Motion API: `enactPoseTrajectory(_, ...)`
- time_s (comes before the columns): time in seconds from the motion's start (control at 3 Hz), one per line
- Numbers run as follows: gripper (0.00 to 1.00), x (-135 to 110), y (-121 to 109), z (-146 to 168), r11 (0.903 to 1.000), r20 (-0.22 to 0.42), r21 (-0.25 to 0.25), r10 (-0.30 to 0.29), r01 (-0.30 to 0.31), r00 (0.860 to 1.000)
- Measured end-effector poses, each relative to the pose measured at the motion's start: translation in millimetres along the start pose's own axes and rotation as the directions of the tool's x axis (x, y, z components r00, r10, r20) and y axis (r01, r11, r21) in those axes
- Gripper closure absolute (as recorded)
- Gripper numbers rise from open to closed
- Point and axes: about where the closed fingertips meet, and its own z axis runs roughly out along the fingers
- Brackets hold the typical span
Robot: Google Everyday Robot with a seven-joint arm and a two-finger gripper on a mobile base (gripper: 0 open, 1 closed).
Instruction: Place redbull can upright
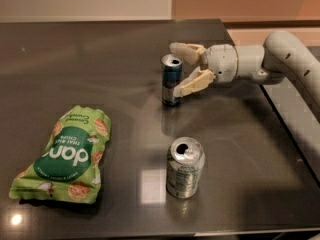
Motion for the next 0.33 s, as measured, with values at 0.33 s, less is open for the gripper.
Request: enactPoseTrajectory(0.33,0.00,0.0,0.0,0.1,1.0000,0.000,0.000,0.000,0.000,1.000)
